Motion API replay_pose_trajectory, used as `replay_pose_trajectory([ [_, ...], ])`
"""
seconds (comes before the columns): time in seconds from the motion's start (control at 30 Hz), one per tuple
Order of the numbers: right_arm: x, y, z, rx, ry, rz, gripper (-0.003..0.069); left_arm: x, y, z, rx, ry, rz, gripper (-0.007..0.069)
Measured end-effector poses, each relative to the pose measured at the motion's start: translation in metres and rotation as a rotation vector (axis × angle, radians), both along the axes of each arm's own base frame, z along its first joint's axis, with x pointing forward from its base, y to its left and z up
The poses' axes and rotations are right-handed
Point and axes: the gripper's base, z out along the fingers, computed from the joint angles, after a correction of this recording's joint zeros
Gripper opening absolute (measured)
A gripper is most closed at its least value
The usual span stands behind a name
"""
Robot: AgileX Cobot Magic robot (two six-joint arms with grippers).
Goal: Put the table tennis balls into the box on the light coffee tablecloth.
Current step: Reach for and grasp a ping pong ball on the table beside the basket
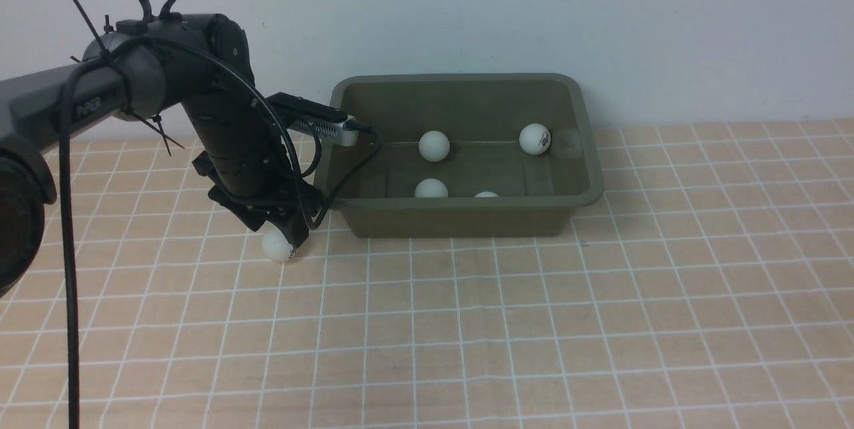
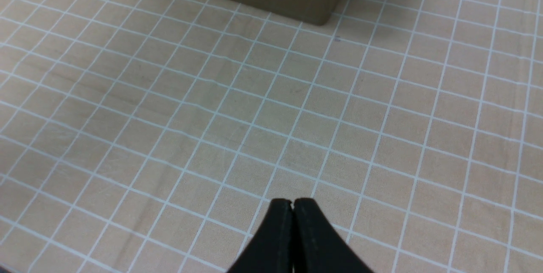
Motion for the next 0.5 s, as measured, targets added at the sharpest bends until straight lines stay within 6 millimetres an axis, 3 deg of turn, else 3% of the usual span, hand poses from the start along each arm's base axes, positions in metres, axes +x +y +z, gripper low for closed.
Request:
replay_pose_trajectory([
  [0.5,0.0,0.0,0.0,0.0,0.0,0.0,-0.0018,0.0016,0.0011,0.0001,0.013,-0.019,-0.009,0.0413],
])
